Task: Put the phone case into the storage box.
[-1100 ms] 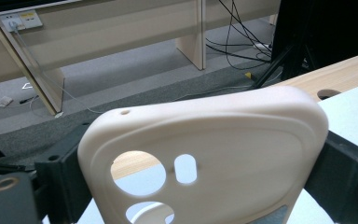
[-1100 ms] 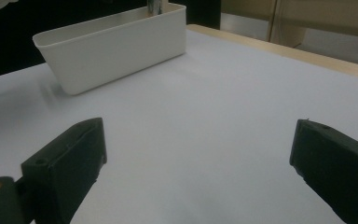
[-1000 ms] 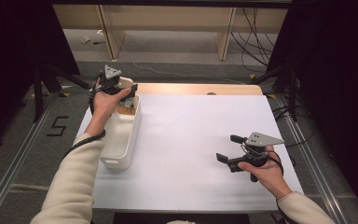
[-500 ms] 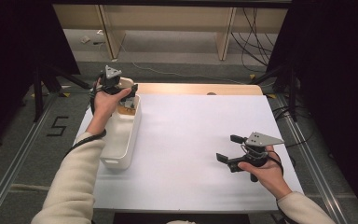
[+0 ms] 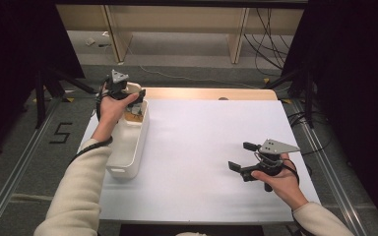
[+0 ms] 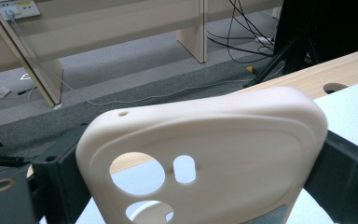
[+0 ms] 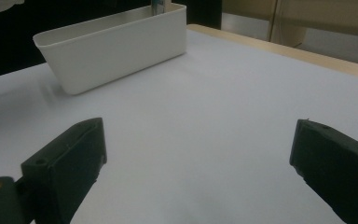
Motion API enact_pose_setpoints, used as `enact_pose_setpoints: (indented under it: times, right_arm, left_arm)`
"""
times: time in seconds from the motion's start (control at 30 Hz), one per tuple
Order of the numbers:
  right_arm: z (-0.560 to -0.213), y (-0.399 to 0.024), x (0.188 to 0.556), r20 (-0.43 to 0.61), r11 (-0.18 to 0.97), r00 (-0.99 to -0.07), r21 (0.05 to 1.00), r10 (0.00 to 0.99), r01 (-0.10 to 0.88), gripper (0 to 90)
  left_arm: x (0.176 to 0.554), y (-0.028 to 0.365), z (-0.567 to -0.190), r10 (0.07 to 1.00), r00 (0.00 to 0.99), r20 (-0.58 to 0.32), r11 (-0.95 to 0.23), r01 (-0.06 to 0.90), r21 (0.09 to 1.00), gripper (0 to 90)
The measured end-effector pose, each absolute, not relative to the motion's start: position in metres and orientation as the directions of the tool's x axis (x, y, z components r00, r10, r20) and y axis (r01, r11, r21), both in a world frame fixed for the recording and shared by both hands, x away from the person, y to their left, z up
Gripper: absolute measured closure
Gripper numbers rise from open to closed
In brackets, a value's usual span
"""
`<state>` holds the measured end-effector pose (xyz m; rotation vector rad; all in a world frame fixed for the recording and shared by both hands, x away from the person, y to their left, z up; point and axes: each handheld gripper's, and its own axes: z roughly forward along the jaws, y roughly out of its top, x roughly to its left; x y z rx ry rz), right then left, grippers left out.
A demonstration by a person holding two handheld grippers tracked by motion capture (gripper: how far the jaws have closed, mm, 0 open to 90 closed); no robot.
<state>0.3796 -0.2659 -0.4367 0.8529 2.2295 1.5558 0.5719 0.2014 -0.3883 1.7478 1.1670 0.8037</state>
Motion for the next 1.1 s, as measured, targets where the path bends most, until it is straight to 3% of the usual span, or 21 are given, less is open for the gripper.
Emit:
enact_pose_setpoints:
  times: [1.1]
  right_arm:
    - [-0.4366,-0.2658,0.3795,0.094,0.242,-0.783,0.922,0.615,0.301,4.6]
  left_arm:
    - [0.5774,0.2031,-0.3957,0.942,0.336,0.026,-0.17,0.407,0.897,7.8]
